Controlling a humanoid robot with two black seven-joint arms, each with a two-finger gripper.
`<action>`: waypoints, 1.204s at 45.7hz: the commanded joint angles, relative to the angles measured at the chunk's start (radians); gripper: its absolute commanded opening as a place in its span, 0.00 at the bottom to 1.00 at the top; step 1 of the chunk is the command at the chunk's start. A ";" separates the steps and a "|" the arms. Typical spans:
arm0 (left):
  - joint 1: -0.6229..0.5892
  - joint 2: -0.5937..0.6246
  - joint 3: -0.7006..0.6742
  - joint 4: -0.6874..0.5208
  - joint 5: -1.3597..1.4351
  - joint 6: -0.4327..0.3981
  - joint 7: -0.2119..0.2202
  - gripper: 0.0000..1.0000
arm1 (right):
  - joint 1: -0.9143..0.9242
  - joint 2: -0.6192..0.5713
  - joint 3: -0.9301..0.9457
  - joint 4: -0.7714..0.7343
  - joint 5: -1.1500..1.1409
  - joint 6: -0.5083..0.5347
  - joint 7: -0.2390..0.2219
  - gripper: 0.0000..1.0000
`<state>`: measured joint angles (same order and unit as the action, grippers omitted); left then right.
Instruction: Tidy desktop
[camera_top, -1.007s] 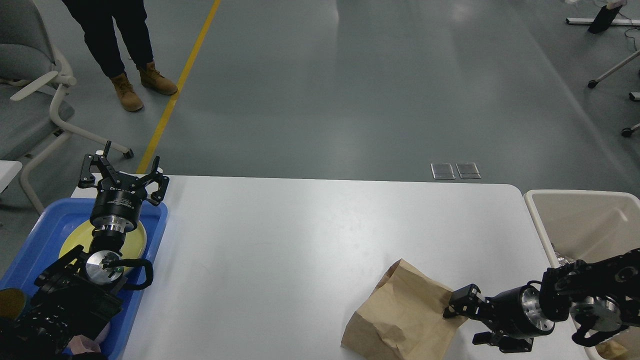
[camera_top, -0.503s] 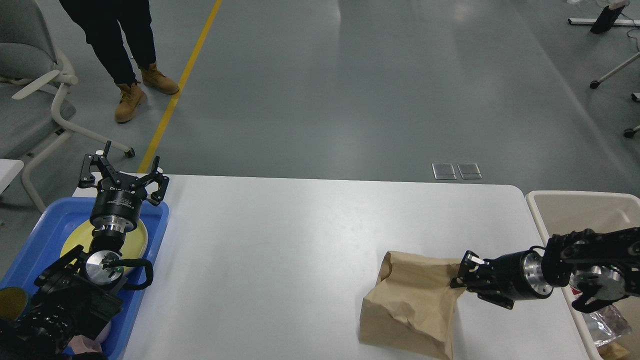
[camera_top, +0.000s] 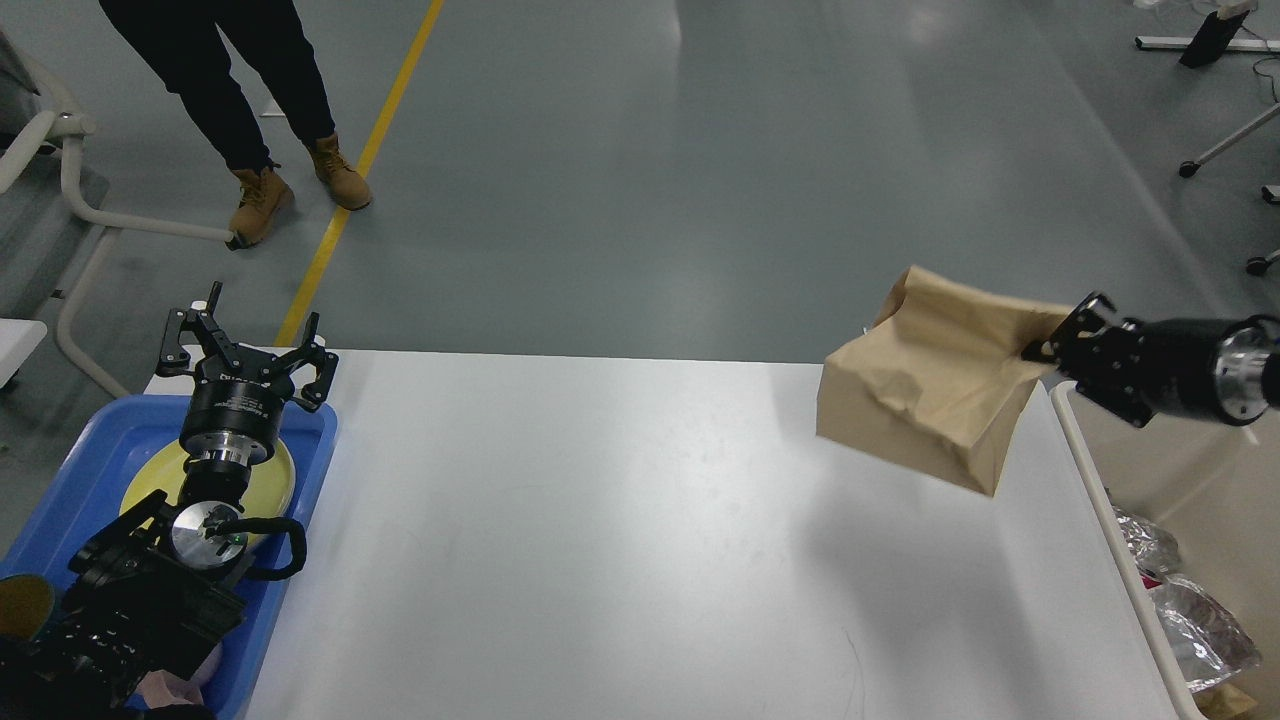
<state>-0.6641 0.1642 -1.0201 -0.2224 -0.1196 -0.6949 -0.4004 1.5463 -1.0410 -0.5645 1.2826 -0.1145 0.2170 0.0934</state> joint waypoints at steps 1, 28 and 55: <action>0.000 0.000 0.000 0.000 -0.002 0.000 0.000 0.96 | -0.015 -0.036 0.054 -0.132 0.018 -0.005 -0.003 0.00; 0.000 0.000 0.000 0.000 0.000 0.000 0.000 0.96 | -0.646 0.262 0.061 -0.807 0.095 -0.143 -0.009 0.62; 0.000 0.000 0.000 0.000 0.000 0.000 0.000 0.96 | -0.752 0.363 0.077 -0.893 0.102 -0.185 -0.007 1.00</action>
<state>-0.6641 0.1642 -1.0201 -0.2224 -0.1197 -0.6949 -0.4004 0.7947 -0.6808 -0.4876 0.3875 -0.0130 0.0319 0.0852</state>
